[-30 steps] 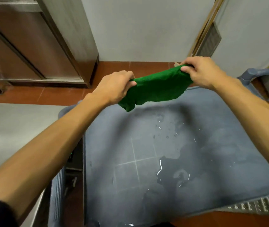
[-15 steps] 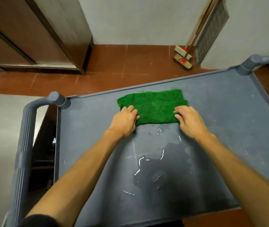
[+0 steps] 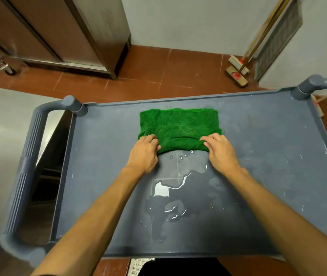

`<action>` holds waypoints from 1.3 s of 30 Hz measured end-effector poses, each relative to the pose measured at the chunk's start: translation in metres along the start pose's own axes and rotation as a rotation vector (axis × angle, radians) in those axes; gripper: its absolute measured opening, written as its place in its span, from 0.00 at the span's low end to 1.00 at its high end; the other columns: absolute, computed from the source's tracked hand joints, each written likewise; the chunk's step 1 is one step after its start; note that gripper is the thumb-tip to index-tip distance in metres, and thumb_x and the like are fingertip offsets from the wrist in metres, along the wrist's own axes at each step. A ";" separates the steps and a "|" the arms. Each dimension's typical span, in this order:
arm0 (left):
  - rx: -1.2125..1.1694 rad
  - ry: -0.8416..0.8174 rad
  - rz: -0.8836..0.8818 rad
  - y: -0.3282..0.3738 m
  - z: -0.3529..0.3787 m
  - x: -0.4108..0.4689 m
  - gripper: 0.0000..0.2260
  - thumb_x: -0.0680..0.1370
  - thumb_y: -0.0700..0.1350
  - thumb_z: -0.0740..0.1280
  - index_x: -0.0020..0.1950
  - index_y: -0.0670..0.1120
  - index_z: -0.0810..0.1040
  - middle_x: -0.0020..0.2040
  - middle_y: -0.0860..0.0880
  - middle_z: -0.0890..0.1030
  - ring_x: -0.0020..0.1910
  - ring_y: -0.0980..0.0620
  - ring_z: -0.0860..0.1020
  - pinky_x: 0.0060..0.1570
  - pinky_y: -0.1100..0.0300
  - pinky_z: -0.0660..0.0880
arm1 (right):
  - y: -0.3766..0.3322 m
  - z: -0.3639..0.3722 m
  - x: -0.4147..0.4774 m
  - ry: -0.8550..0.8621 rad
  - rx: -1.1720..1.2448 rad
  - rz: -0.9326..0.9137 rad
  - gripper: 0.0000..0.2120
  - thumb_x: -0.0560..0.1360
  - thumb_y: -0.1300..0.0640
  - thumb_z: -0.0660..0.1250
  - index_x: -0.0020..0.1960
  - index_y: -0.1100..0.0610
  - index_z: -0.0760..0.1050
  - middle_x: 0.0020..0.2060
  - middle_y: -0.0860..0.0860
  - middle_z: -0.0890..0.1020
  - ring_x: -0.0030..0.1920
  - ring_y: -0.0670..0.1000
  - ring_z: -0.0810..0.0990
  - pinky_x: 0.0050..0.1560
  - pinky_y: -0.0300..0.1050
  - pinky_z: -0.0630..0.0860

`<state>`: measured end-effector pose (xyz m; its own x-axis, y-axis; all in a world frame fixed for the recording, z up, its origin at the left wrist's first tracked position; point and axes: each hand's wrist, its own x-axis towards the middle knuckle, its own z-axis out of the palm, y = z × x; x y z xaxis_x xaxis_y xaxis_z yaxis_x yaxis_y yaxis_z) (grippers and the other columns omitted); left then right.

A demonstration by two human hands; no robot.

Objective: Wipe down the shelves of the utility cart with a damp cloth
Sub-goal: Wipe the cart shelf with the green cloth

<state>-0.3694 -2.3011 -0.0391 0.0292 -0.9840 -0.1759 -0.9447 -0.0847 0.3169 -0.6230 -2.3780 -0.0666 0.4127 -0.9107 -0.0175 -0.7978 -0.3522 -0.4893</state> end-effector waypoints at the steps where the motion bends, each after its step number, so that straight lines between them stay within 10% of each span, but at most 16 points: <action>1: -0.005 0.001 0.002 0.001 -0.001 -0.003 0.12 0.83 0.41 0.59 0.57 0.36 0.78 0.64 0.39 0.77 0.60 0.37 0.74 0.63 0.48 0.68 | 0.000 0.000 -0.002 -0.006 0.000 0.001 0.11 0.80 0.61 0.63 0.58 0.55 0.81 0.49 0.54 0.80 0.49 0.59 0.75 0.50 0.53 0.74; 31: -0.066 -0.071 -0.025 0.018 0.034 -0.173 0.12 0.84 0.43 0.58 0.58 0.38 0.77 0.67 0.42 0.76 0.65 0.41 0.72 0.65 0.49 0.69 | -0.027 0.020 -0.155 -0.146 -0.029 0.101 0.13 0.82 0.58 0.59 0.61 0.50 0.79 0.51 0.53 0.79 0.55 0.57 0.73 0.46 0.45 0.66; 39: -0.098 -0.063 -0.110 0.029 0.038 -0.210 0.11 0.84 0.44 0.58 0.43 0.44 0.70 0.48 0.41 0.79 0.51 0.40 0.75 0.48 0.49 0.74 | -0.036 0.019 -0.191 -0.198 -0.043 0.103 0.14 0.82 0.57 0.58 0.63 0.49 0.79 0.53 0.53 0.79 0.58 0.57 0.73 0.50 0.48 0.69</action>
<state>-0.4154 -2.0905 -0.0289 0.1071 -0.9563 -0.2719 -0.9006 -0.2092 0.3810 -0.6652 -2.1872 -0.0621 0.4031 -0.8836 -0.2381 -0.8562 -0.2723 -0.4390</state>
